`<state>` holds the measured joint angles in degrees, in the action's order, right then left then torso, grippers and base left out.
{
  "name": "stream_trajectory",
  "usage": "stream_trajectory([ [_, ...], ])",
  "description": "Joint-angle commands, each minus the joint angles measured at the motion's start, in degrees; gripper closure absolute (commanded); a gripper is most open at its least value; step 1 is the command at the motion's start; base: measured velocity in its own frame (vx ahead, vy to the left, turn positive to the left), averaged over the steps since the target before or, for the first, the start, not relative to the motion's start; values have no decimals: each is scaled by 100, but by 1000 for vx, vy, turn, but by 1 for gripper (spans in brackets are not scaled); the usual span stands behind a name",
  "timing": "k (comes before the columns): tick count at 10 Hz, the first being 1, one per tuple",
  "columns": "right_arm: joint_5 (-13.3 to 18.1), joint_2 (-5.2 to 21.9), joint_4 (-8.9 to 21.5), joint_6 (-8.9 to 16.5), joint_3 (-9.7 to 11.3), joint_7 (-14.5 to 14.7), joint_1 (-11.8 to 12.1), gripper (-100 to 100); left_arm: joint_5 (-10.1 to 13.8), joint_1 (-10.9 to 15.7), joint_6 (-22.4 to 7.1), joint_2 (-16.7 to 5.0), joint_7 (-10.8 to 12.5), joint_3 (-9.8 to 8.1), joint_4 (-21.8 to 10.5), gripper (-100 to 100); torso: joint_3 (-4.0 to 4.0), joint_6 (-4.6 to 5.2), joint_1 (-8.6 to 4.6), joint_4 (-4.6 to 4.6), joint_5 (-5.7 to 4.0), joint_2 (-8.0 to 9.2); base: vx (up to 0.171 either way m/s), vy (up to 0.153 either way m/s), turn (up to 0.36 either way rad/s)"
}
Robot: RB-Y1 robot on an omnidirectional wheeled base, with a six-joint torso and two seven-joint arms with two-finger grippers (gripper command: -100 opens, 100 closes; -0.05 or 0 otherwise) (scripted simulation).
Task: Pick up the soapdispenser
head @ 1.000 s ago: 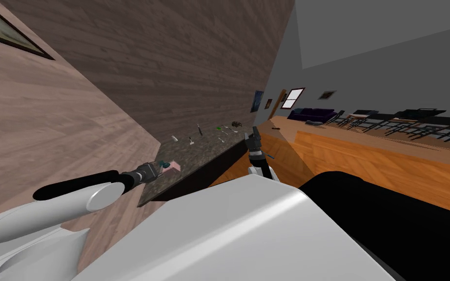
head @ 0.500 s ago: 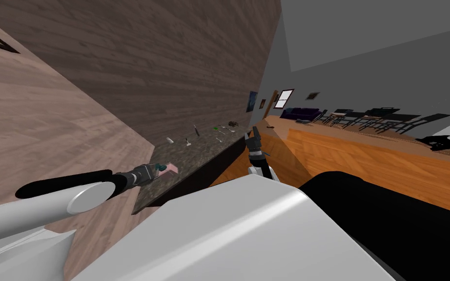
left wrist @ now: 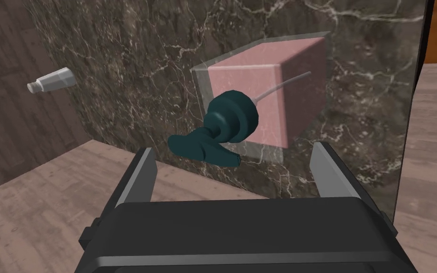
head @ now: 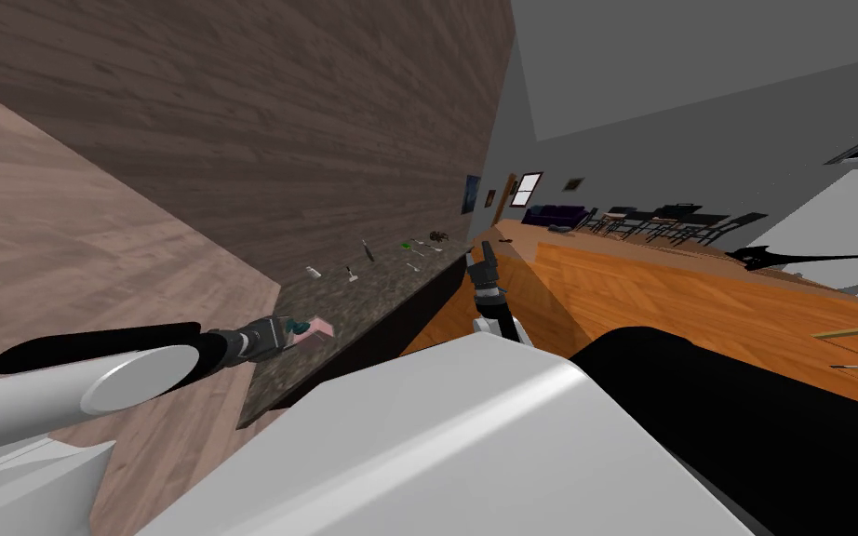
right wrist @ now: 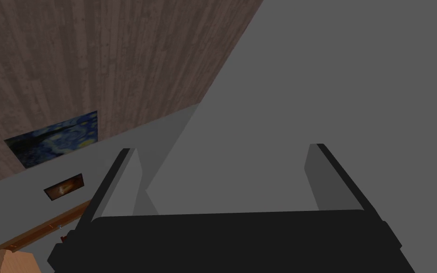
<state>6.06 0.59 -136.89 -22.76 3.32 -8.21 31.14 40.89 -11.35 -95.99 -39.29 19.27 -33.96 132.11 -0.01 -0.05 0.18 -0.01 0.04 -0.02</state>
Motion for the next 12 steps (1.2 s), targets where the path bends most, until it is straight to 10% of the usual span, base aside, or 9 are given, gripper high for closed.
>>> stream_trajectory([
  [1, 0, 0, 0, 0, 0, 0, 0, 0, 64, 15, -166, -50, -5, -34, -8, -100, 0, 0, 0, 0, 0, 0, -6, 19, -79],
  [10, 0, 0, 0, 0, 0, 0, 1, 0, 595, 204, -1229, -589, -77, -324, -109, -100, -6, -3, 6, -2, 2, -11, 5, 23, -103],
  [11, 0, 0, 0, 0, -1, 0, 1, 0, 601, 207, -1253, -596, -83, -330, -109, 0, -5, -5, 1, -2, 2, -9, 0, 0, 0],
  [12, 0, 0, 0, 0, 0, 0, 1, 0, 475, 192, -1062, -560, -165, -229, -273, -100, -4, -4, -4, -2, 0, -6, -4, -6, -26],
])
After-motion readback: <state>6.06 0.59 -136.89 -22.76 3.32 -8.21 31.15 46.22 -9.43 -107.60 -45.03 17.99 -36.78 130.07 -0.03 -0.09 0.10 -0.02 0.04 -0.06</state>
